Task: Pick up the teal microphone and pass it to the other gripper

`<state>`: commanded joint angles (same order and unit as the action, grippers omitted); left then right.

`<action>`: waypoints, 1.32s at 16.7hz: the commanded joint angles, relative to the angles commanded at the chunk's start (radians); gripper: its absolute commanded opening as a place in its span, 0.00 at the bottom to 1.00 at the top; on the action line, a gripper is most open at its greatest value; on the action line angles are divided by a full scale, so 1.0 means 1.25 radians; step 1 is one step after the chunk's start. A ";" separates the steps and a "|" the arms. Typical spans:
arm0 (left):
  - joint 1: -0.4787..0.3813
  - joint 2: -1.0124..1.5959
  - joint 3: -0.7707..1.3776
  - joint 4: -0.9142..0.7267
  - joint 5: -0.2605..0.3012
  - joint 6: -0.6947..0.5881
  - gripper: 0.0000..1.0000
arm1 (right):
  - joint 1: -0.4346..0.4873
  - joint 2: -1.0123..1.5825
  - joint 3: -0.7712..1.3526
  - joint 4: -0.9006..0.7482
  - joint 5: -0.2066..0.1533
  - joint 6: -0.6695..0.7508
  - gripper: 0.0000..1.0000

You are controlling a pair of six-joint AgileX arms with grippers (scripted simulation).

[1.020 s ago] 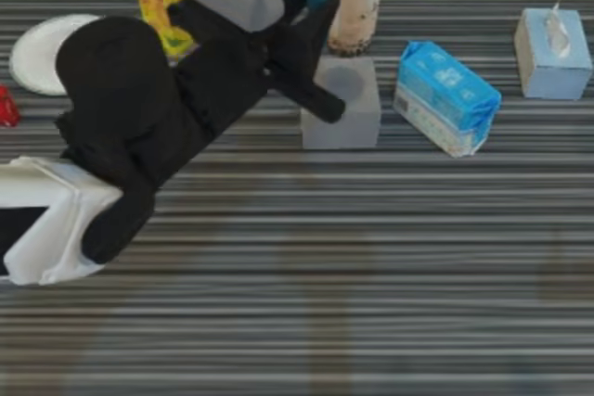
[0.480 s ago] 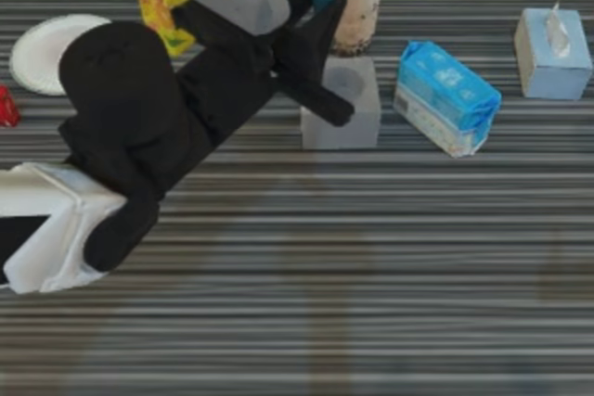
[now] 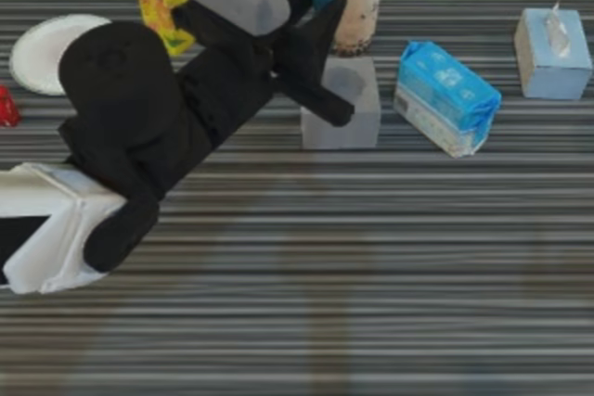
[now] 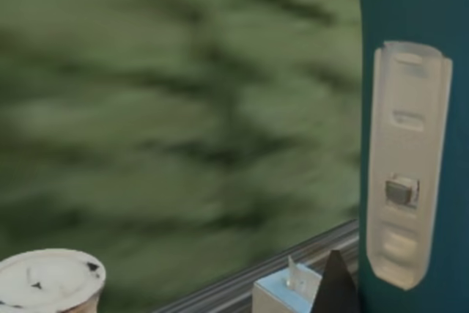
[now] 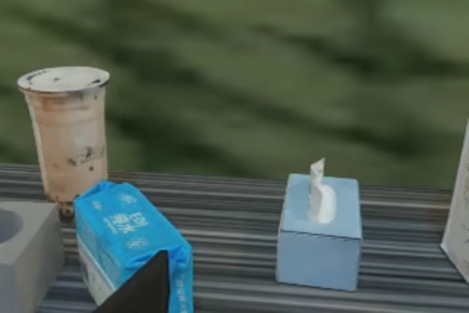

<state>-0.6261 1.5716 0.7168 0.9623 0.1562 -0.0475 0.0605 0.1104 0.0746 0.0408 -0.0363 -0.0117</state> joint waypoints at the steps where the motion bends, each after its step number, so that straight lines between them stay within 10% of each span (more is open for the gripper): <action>1: 0.000 0.000 0.000 0.000 0.000 0.000 0.00 | 0.021 0.043 0.027 0.015 -0.012 -0.003 1.00; 14: 0.000 0.000 0.000 0.000 0.000 0.000 0.00 | 0.342 0.800 0.491 0.297 -0.203 -0.034 1.00; 22: 0.000 0.000 0.000 0.000 0.000 0.000 0.00 | 0.376 0.883 0.534 0.320 -0.224 -0.038 1.00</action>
<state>-0.6261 1.5716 0.7168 0.9623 0.1562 -0.0475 0.5306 1.2148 0.7425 0.4411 -0.3158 -0.0591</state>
